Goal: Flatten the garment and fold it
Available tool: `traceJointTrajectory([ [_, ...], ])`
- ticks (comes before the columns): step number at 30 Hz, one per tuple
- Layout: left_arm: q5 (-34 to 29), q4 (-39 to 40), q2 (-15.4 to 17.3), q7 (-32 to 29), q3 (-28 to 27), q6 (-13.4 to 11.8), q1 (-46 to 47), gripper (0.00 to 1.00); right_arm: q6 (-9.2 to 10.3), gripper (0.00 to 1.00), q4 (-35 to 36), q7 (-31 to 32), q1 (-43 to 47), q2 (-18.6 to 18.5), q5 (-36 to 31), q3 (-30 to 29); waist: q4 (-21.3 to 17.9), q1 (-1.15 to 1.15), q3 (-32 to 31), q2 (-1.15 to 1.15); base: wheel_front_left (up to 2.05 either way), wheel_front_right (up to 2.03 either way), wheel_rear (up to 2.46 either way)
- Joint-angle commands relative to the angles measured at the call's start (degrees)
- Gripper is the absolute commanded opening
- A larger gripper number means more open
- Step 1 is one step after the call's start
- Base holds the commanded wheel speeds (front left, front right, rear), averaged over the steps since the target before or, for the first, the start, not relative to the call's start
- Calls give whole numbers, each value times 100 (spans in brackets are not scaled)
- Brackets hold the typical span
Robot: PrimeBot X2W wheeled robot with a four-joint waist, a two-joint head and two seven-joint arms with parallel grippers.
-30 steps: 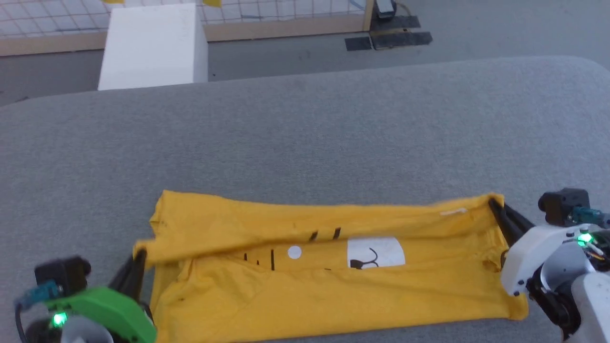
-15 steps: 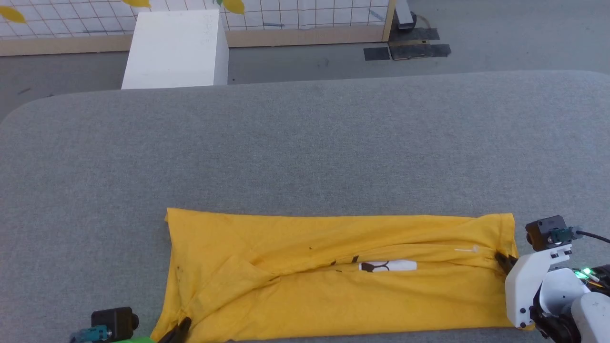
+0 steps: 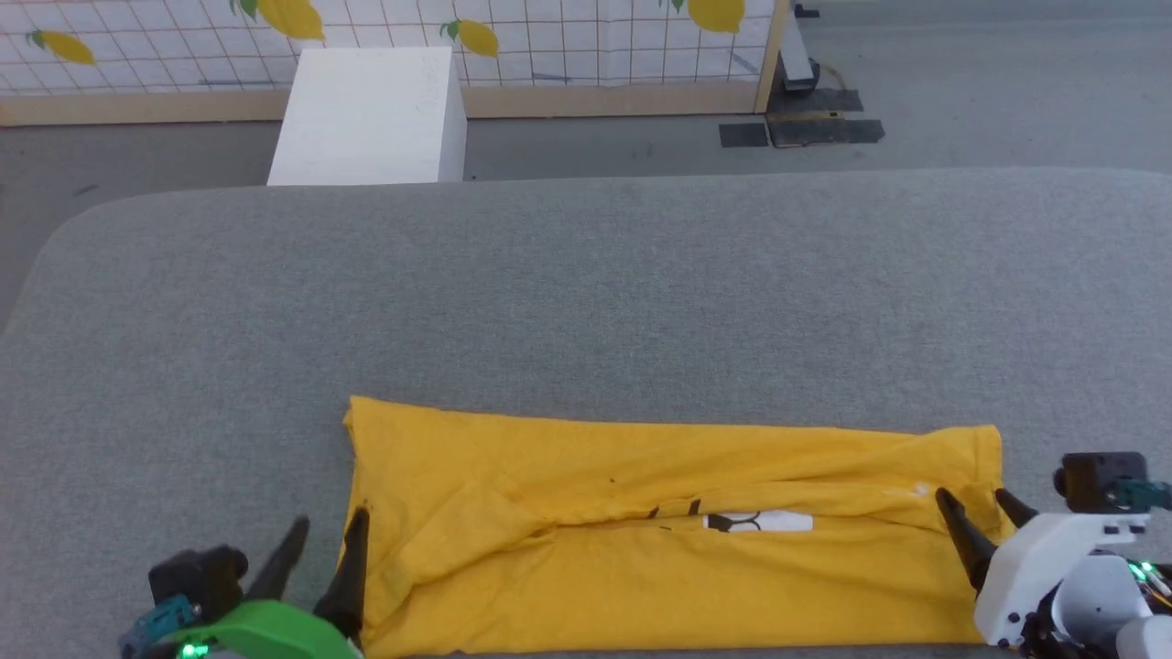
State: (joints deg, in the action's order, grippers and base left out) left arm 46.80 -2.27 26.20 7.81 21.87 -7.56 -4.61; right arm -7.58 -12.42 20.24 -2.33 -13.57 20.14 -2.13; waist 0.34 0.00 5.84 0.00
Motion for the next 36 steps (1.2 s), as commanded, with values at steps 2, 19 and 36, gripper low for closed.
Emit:
traceJointTrajectory([
  [2, -300, -83, -128, 335, -1, -70, 299, 100, 9, 100, 229, -221, 194, 247, -32, -255, 43, 0, -53, 0, 0, 0, 0],
  [19, -2368, -646, -1108, 718, -1022, 115, 1608, 100, 9, 100, 95, -251, -154, 1066, -333, -1444, -120, 0, -26, 0, 0, 0, 0],
  [36, -2862, -1281, -1689, 719, -1701, 682, 1794, 100, 9, 0, -632, 1906, -685, 1069, -744, -1429, -80, 0, 12, 0, 0, 0, 0],
])
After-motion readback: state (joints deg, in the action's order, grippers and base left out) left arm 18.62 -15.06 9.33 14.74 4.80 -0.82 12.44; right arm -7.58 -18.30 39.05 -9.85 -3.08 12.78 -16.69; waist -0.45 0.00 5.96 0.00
